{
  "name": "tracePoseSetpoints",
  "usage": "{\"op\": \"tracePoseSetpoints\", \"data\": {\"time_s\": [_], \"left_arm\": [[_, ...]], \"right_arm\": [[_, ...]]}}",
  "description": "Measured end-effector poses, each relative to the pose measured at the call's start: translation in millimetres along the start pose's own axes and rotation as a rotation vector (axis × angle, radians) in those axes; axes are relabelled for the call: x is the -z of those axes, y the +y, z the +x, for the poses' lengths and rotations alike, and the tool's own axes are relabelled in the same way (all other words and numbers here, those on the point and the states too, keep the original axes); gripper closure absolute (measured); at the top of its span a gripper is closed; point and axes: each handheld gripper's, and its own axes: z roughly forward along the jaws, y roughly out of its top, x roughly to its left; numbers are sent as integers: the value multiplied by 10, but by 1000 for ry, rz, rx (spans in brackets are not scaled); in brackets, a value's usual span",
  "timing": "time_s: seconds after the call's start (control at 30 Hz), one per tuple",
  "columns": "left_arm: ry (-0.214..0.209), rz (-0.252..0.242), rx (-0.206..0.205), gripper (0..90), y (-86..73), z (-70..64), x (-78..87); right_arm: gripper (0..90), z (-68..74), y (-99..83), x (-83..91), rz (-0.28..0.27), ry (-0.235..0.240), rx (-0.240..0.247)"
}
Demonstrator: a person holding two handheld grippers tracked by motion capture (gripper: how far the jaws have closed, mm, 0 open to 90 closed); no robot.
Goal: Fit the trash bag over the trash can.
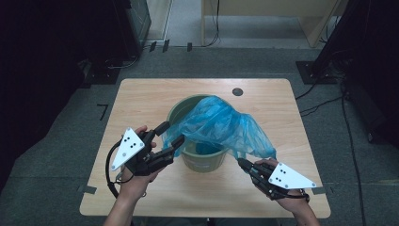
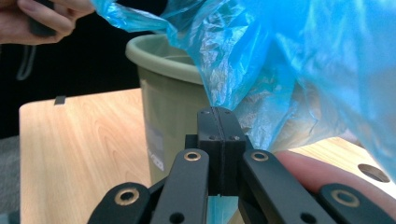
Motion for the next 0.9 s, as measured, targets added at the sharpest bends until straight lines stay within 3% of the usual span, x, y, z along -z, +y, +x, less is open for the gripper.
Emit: {"op": "tracePoseSetpoints", "data": {"time_s": [0.07,0.13,0.2,0.3,0.33,0.37,0.4,0.43,0.5,0.63,0.73,0.77,0.8,0.83,0.9], "left_arm": [[-12,14,4,447,-36,31,-14],[-18,32,4,481,-68,60,-37],[-36,32,28,476,-100,97,-46],[-47,95,53,455,-189,181,-88],[-50,100,61,492,-212,194,-85],[-50,100,61,590,-212,194,-85],[-46,106,65,590,-229,198,-77],[-36,110,55,756,-240,198,-63],[-29,122,46,861,-246,192,-27],[-65,132,57,899,-227,181,113],[-88,133,38,900,-185,129,336],[-88,133,38,900,-185,129,336],[-102,129,49,900,-165,120,462],[-102,129,49,900,-165,120,462],[-123,114,92,900,-148,110,626]], "right_arm": [[900,7,-2,-4,2,14,4],[900,38,-10,-11,27,63,26],[900,55,-25,-11,49,87,45],[900,58,-50,0,66,114,53],[900,56,-54,4,70,123,55],[900,56,-54,4,70,123,55],[900,56,-58,8,72,127,55],[900,55,-63,20,75,140,57],[900,56,-64,31,80,149,61],[900,61,-66,43,84,158,67],[900,81,-60,54,81,175,71],[900,91,-55,62,82,184,71],[900,102,-51,70,81,194,72],[900,102,-51,70,81,194,72],[900,139,-50,91,89,229,79]]}}
